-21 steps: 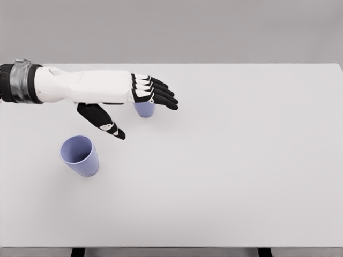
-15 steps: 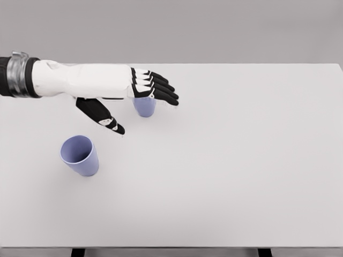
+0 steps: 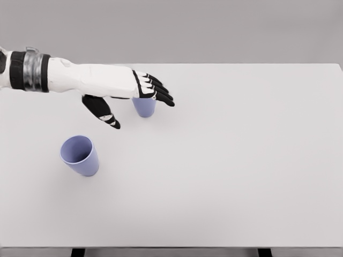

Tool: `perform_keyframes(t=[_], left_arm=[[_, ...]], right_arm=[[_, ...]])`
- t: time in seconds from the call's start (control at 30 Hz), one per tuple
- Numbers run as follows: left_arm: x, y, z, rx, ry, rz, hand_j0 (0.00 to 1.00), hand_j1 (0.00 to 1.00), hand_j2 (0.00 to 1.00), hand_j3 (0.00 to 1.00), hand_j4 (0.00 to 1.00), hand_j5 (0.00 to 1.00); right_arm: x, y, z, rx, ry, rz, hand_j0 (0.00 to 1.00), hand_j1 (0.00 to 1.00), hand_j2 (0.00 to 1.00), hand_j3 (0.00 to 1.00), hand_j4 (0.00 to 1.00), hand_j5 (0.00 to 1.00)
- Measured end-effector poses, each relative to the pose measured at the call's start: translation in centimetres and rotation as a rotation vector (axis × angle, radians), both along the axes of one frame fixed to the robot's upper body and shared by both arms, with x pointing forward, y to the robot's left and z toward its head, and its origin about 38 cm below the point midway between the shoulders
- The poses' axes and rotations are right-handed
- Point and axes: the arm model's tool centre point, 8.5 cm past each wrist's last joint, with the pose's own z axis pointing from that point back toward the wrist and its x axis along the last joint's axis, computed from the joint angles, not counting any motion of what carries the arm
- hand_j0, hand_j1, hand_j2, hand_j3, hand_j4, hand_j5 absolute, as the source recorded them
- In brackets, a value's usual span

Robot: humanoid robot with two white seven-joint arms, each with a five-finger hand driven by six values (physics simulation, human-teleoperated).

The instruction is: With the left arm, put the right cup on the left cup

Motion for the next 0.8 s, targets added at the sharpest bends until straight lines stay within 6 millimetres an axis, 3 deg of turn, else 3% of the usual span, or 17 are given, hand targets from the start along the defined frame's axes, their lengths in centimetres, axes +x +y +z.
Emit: perform_keyframes(t=[0.17,0.3,0.47,0.57,0.8], left_arm=[[4.1,-0.2,-3.0,0.067,0.076,0.133,1.0,1.0,1.0,1.0,1.0,1.0],[6.5,-0.1,-1.2,0.063,0.024,0.154,1.0,1.0,1.0,1.0,1.0,1.0],[9.2,0.8,-2.5,0.104,-0.015,0.216,1.0,1.0,1.0,1.0,1.0,1.0],[10.3,0.9,-3.1,0.11,-0.019,0.242,1.0,1.0,1.0,1.0,1.0,1.0],[11.6,-0.9,-6.2,0.107,0.037,0.259,1.0,1.0,1.0,1.0,1.0,1.0]], right_arm=[[-0.1,0.0,0.0,0.0,0.001,0.0,1.0,1.0,1.0,1.0,1.0,1.0],[-0.1,0.0,0.0,0.0,0.001,0.0,1.0,1.0,1.0,1.0,1.0,1.0],[0.0,0.0,0.0,0.0,0.0,0.0,1.0,1.0,1.0,1.0,1.0,1.0],[0.0,0.0,0.0,0.0,0.0,0.0,1.0,1.0,1.0,1.0,1.0,1.0],[0.0,0.0,0.0,0.0,0.0,0.0,1.0,1.0,1.0,1.0,1.0,1.0]])
